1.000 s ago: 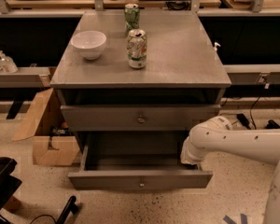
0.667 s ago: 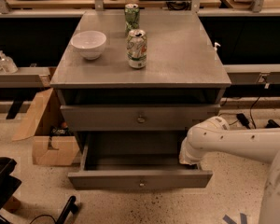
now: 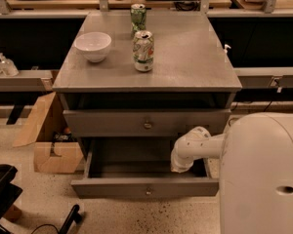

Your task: Open middle drawer

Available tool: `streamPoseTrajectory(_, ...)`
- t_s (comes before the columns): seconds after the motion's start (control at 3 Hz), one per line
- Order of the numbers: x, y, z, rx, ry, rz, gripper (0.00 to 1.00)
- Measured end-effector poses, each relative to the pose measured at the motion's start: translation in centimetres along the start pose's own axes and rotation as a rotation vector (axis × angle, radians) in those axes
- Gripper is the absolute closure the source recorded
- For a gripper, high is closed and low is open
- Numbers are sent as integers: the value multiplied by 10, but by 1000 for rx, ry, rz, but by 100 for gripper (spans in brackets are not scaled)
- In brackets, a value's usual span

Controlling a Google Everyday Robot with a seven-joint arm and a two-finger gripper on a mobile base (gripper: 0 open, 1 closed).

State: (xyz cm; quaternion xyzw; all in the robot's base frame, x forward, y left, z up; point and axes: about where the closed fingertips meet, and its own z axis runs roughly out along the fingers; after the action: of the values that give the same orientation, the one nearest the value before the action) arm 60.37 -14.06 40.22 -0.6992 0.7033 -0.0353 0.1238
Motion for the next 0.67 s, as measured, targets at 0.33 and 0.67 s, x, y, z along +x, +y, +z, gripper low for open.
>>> streamPoseTrajectory(0.33,1,8,3,-19,3,3,100)
streamPoseTrajectory(0.67,4,34,9,-77,14,15,100)
